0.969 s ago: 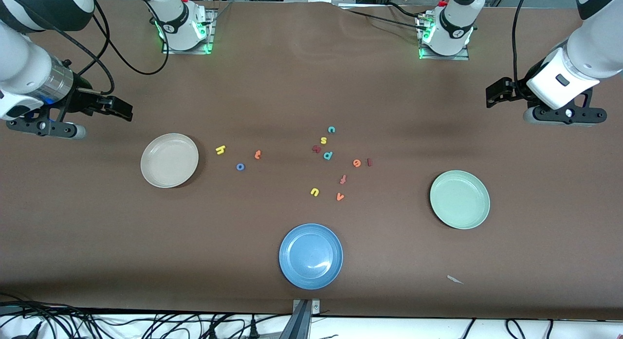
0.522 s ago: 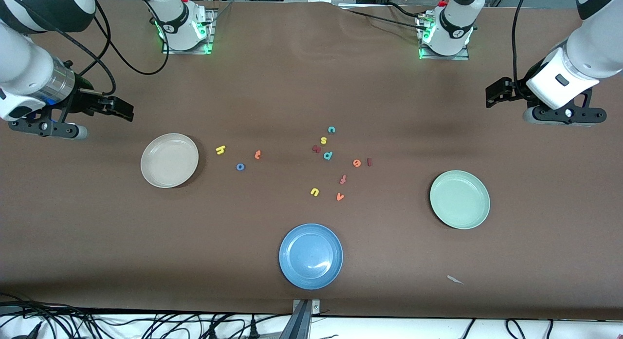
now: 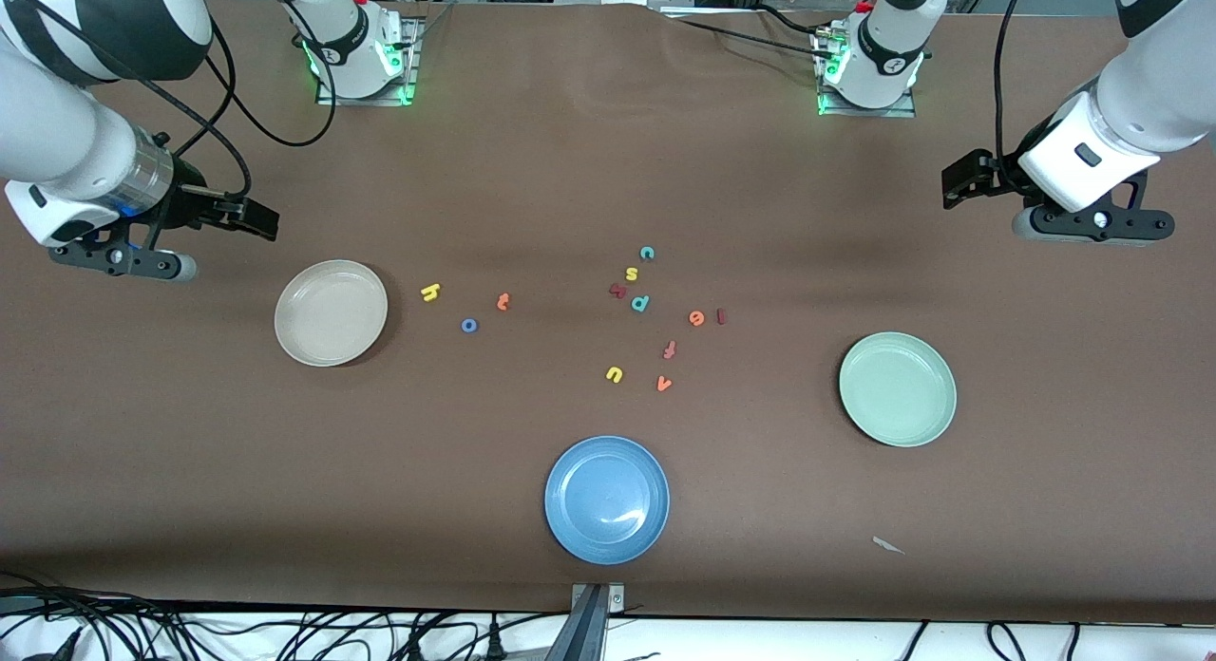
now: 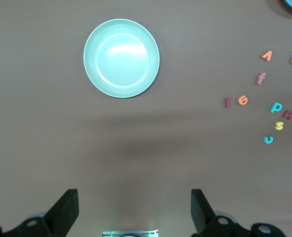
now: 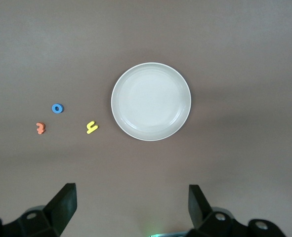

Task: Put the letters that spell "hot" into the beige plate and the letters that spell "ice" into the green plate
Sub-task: 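Reach the right gripper to yellow 4 while the left gripper reaches orange 6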

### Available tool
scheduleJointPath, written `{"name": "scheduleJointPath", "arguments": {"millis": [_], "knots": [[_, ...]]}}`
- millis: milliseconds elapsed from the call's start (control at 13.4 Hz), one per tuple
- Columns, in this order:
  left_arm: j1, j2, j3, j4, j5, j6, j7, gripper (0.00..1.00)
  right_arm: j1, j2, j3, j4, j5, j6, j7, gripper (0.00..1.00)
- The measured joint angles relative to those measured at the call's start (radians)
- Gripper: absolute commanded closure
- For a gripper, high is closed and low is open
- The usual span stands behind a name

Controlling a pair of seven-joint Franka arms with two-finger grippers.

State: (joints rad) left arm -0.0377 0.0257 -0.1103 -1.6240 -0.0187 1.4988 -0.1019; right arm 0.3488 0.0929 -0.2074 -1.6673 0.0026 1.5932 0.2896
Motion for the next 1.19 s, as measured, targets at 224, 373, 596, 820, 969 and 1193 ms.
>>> {"name": "scheduleJointPath", "arguments": {"millis": [224,373,596,820,969,1193], "knots": [[-0.015,0.011,-0.002,0.000,0.000,0.000,0.000,0.00,0.004,0.007,0.007,-0.003,0.000,0.004,0.047,0.00],[-0.022,0.017,-0.004,0.000,0.000,0.000,0.000,0.00,0.006,0.009,0.007,-0.008,0.000,0.005,0.052,0.00],[-0.044,0.034,-0.036,0.000,0.000,0.000,0.001,0.00,0.009,0.014,0.024,-0.027,0.000,0.030,0.125,0.00],[-0.097,0.091,-0.049,0.016,0.000,0.010,0.000,0.00,0.025,0.043,0.055,-0.065,0.000,0.115,0.333,0.00],[-0.118,0.168,-0.050,0.073,-0.009,0.014,0.000,0.00,0.047,0.085,0.062,-0.092,0.004,0.190,0.474,0.01],[-0.154,0.277,-0.050,0.104,-0.037,0.076,-0.002,0.00,0.055,0.125,0.080,-0.200,0.046,0.358,0.648,0.01]]}}
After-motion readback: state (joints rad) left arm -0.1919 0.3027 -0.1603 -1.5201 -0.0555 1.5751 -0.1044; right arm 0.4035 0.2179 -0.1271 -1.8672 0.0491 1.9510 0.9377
